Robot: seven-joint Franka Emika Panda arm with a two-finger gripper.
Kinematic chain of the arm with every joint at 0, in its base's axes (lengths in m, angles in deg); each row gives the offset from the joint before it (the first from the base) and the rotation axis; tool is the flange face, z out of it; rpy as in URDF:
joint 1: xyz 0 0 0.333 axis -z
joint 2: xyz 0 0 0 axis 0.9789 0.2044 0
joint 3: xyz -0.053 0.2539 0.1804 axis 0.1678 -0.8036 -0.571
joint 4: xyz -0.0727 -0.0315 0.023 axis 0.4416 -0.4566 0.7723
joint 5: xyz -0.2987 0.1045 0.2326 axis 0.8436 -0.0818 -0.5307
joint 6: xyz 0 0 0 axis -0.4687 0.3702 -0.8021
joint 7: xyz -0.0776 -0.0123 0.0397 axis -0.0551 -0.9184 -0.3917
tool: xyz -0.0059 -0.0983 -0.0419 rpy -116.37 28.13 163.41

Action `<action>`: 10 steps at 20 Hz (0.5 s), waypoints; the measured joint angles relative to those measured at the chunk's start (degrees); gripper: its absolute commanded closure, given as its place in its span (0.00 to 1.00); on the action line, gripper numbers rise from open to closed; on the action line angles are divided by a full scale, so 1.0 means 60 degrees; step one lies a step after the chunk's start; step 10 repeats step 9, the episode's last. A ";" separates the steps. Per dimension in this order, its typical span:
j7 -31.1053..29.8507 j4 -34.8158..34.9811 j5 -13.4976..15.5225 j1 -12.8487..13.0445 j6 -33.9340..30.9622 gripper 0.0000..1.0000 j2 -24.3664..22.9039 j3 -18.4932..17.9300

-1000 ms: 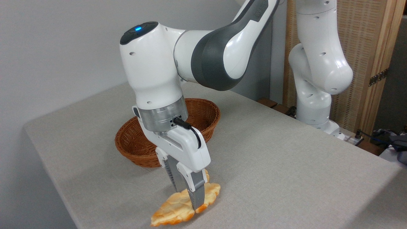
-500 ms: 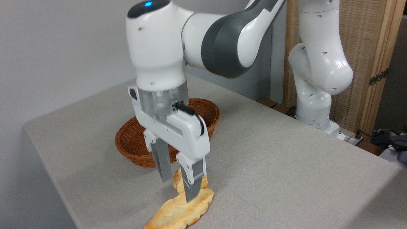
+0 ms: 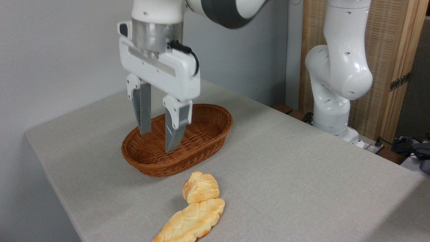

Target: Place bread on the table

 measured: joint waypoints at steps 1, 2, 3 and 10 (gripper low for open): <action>-0.0053 0.0001 0.0000 0.0007 -0.0042 0.00 -0.0100 0.0105; -0.0067 0.0001 0.0000 0.0006 -0.0065 0.00 -0.0190 0.0178; -0.0102 0.0002 0.0000 0.0006 -0.0099 0.00 -0.0280 0.0246; -0.0889 0.0033 -0.0195 0.0006 -0.0546 0.00 -0.0535 0.0585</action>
